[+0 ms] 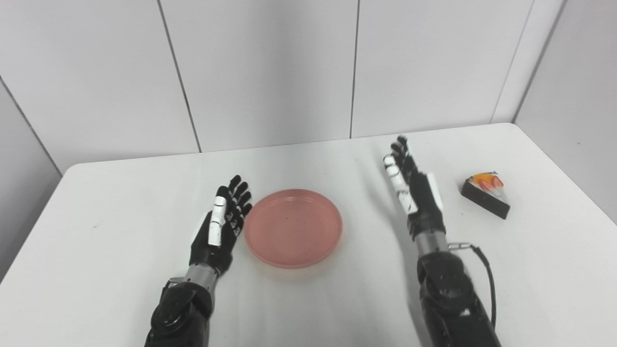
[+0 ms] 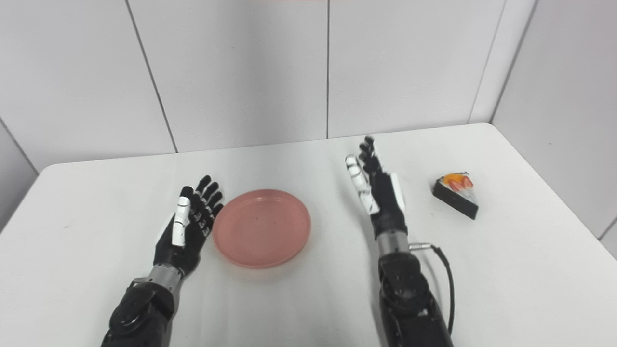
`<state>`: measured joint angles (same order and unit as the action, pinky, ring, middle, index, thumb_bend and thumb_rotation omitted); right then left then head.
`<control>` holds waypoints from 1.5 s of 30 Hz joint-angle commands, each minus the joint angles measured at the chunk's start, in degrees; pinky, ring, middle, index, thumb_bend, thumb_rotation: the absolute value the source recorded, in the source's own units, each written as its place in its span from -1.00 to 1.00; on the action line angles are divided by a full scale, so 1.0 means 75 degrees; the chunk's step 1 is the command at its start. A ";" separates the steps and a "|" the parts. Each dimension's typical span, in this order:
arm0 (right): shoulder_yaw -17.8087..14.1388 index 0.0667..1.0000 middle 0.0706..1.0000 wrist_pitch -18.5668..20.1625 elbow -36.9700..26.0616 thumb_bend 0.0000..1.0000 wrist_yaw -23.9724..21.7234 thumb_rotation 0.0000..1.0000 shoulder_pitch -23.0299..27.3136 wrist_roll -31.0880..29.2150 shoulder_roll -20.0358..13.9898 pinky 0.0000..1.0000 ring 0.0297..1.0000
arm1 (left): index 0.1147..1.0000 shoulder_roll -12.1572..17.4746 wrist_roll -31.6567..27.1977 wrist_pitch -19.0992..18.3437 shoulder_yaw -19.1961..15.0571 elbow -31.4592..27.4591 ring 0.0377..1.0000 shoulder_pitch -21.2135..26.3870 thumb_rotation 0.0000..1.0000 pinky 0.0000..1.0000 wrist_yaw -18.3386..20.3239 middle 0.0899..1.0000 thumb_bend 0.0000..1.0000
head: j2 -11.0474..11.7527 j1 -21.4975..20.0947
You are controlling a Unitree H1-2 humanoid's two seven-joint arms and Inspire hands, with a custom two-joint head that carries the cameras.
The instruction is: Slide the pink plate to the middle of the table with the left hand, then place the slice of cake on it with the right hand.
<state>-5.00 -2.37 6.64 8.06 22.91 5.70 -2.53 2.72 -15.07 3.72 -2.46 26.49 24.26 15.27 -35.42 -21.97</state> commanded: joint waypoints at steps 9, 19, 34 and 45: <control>-0.0096 0.80 0.73 0.1044 -0.0635 0.31 0.0596 0.05 0.0671 0.1316 -0.0650 0.69 0.73 | 1.00 0.0339 -0.0325 0.0473 -0.0251 0.0968 1.00 0.0299 1.00 1.00 0.0573 1.00 0.49 | -0.0018 -0.0946; -0.0082 0.75 0.74 0.2376 -0.1105 0.39 0.0369 -0.14 0.0734 0.2103 -0.1331 0.64 0.73 | 1.00 0.0387 -0.0295 0.0700 -0.0392 0.1185 1.00 0.0373 1.00 1.00 0.0633 1.00 0.52 | -0.0023 -0.1055; -0.0241 0.74 0.76 0.3690 -0.1243 0.46 0.0368 -0.27 0.0734 0.2790 -0.2189 0.45 0.69 | 1.00 0.0366 -0.0460 0.0450 -0.0424 0.0962 1.00 0.0284 1.00 1.00 0.0776 1.00 0.48 | 0.0066 -0.1274; -0.0042 0.72 0.75 0.3841 -0.0647 0.50 0.0395 -0.48 0.0763 0.3334 -0.2337 0.35 0.63 | 1.00 0.0340 -0.0666 0.0393 -0.0534 0.0874 1.00 0.0241 1.00 1.00 0.0887 1.00 0.48 | 0.0123 -0.1521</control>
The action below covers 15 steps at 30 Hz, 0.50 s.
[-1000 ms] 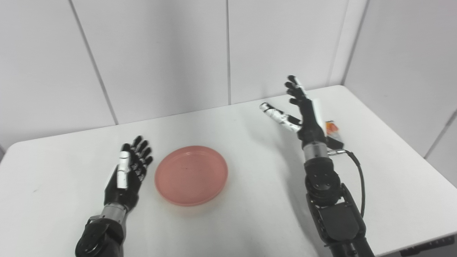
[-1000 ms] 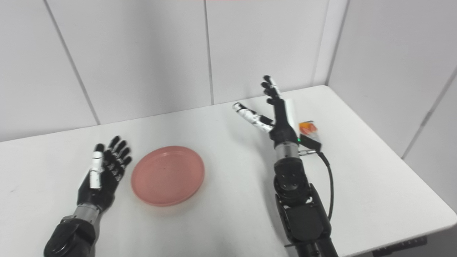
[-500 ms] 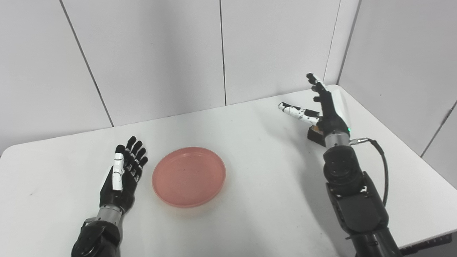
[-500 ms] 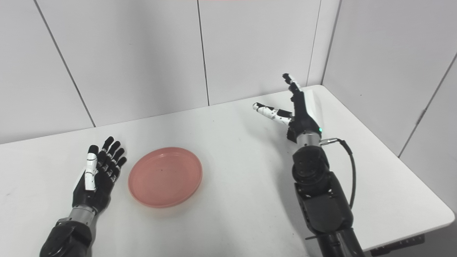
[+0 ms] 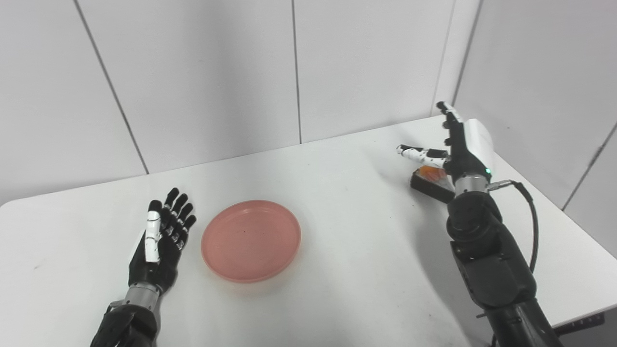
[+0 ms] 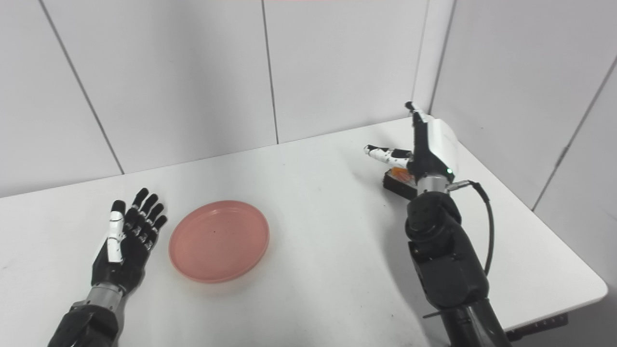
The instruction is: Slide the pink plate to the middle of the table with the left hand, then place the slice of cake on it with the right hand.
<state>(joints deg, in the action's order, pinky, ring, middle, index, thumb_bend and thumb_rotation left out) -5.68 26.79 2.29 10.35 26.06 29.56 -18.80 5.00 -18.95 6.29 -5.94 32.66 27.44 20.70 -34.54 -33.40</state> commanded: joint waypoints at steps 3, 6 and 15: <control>0.0178 0.71 0.76 -0.0012 0.0247 0.52 0.0131 -0.47 0.0364 0.0483 -0.0221 0.48 0.71 | 1.00 0.0062 -0.0219 0.0069 -0.0097 0.0141 1.00 -0.0160 1.00 1.00 0.0263 1.00 0.50 | 0.0043 0.0009; 0.0185 0.71 0.79 0.0013 0.0434 0.52 -0.0020 -0.43 0.0376 0.0786 -0.0215 0.60 0.77 | 1.00 0.0062 -0.0294 0.0013 -0.0106 0.0104 1.00 -0.0170 1.00 1.00 0.0327 1.00 0.50 | 0.0043 0.0009; 0.0186 0.68 0.81 0.0014 0.0980 0.57 -0.0189 -0.51 0.0401 0.1123 -0.0206 0.76 0.82 | 1.00 0.0049 -0.0328 0.0016 -0.0136 0.0096 1.00 -0.0186 1.00 1.00 0.0393 1.00 0.52 | 0.0060 -0.0031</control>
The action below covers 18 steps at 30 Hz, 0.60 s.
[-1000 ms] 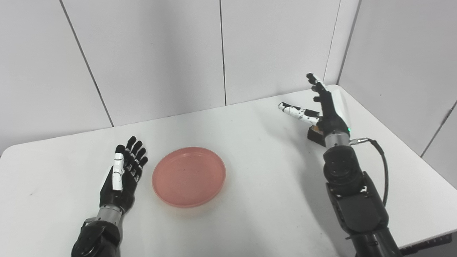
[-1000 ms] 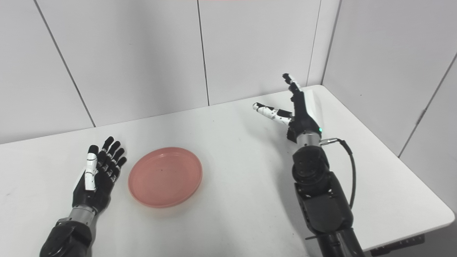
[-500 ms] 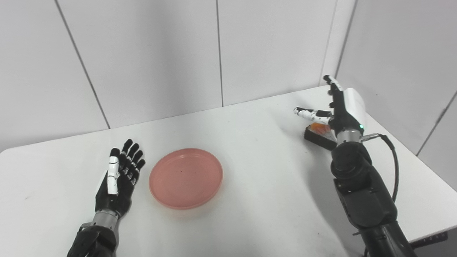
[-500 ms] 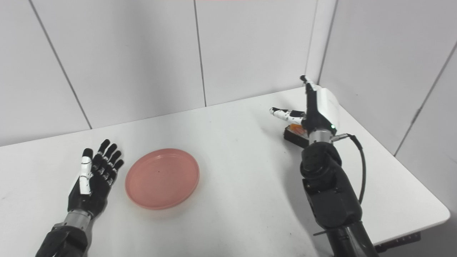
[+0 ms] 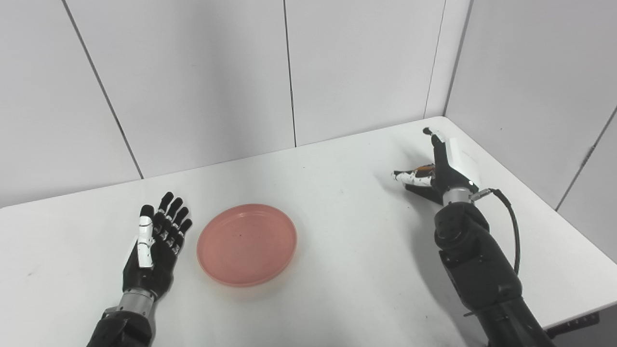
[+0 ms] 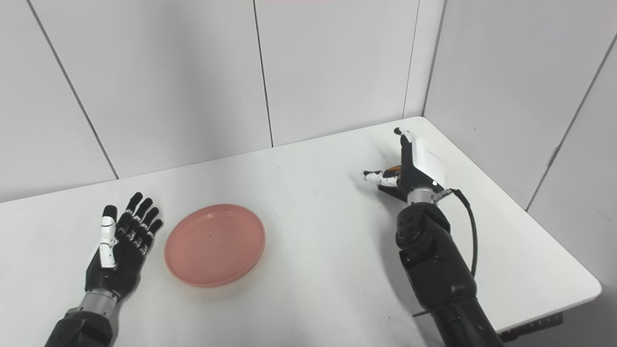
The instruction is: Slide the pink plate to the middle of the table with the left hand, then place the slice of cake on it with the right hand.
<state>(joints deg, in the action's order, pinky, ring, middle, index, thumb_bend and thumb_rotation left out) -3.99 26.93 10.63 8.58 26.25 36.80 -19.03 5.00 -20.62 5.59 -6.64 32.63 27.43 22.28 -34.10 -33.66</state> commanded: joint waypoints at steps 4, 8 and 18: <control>-0.0012 0.69 0.80 -0.0004 0.0098 0.58 0.0119 -0.54 0.0381 0.0297 -0.0197 0.78 0.83 | 1.00 0.0058 -0.0138 0.0059 -0.0050 0.0080 1.00 -0.0200 1.00 1.00 0.0229 1.00 0.52 | -0.0009 -0.0035; -0.0027 0.69 0.80 -0.0005 0.0189 0.57 0.0149 -0.54 0.0385 0.0517 -0.0200 0.83 0.84 | 1.00 0.0076 -0.0155 0.0040 -0.0042 0.0103 1.00 -0.0190 1.00 1.00 0.0261 1.00 0.52 | -0.0022 -0.0041; -0.0095 0.65 0.76 -0.0003 0.0562 0.56 0.0245 -0.53 0.0425 0.0848 -0.0179 0.88 0.81 | 0.98 0.0041 -0.0145 -0.0125 0.0014 -0.0220 1.00 -0.0293 0.98 1.00 0.0214 0.99 0.50 | -0.0039 -0.0027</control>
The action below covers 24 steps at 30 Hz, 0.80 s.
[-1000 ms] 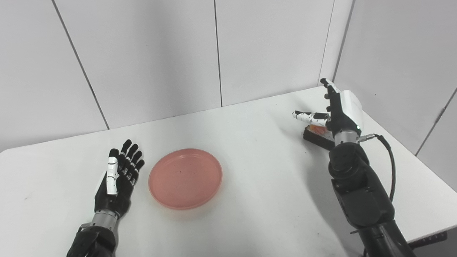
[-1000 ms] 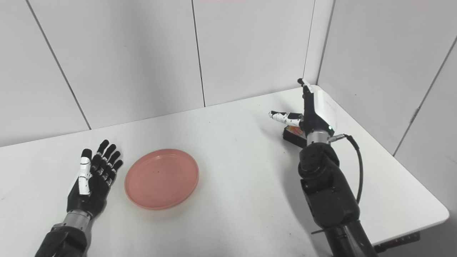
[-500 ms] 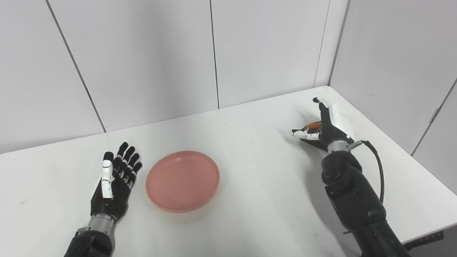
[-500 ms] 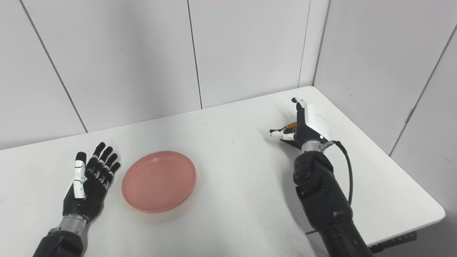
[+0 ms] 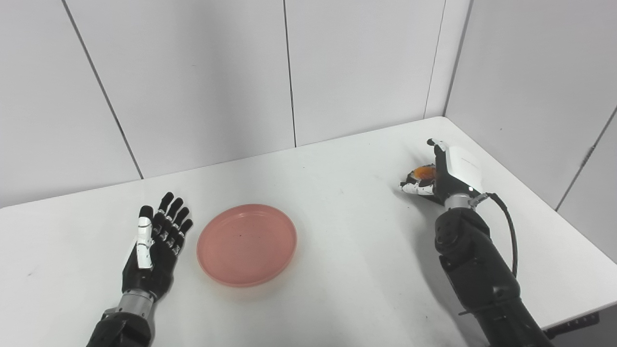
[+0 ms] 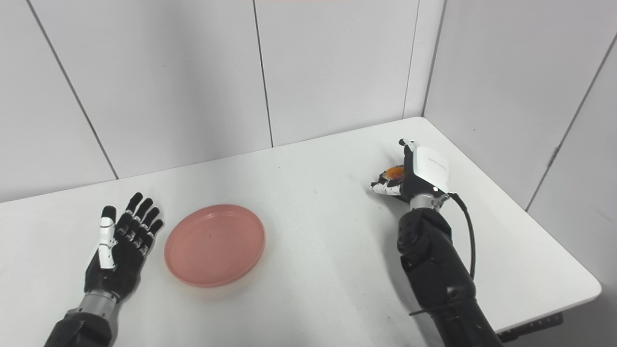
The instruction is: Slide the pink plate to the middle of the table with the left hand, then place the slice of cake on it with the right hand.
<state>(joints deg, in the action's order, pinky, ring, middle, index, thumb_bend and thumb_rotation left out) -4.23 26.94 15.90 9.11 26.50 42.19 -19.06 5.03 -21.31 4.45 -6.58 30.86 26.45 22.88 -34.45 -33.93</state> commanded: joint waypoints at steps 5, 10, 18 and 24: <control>-0.0136 0.60 0.69 -0.0008 0.0193 0.53 0.0226 -0.51 0.0434 0.0268 -0.0138 0.76 0.72 | 0.94 -0.0016 -0.0079 -0.0210 0.0008 -0.0218 0.99 -0.0242 0.98 1.00 0.0072 0.97 0.51 | -0.0030 0.0032; -0.0111 0.56 0.61 -0.0022 0.0397 0.40 0.0345 -0.57 0.0443 -0.0060 -0.0169 0.45 0.62 | 0.93 -0.0024 -0.0065 -0.0262 0.0031 -0.0315 0.99 -0.0273 0.98 1.00 0.0079 0.95 0.51 | -0.0049 0.0053; -0.0081 0.48 0.33 -0.0281 0.0487 0.26 0.0519 -0.93 0.0374 -0.0706 -0.0231 -0.01 0.20 | 0.92 -0.0028 -0.0044 -0.0230 0.0046 -0.0301 0.98 -0.0274 0.95 0.99 0.0073 0.94 0.52 | -0.0085 0.0091; -0.0119 0.33 -0.13 -0.0278 0.0490 0.11 0.0667 -1.00 0.0359 -0.1198 -0.0200 -0.68 -0.58 | 0.95 -0.0046 -0.0048 -0.0305 0.0070 -0.0438 1.00 -0.0305 0.99 1.00 0.0057 0.97 0.48 | -0.0092 0.0099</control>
<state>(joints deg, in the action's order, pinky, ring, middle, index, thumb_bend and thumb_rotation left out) -5.02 26.56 20.10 13.07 27.05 33.85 -19.77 4.97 -21.33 2.00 -6.12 27.88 24.76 22.87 -35.16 -33.22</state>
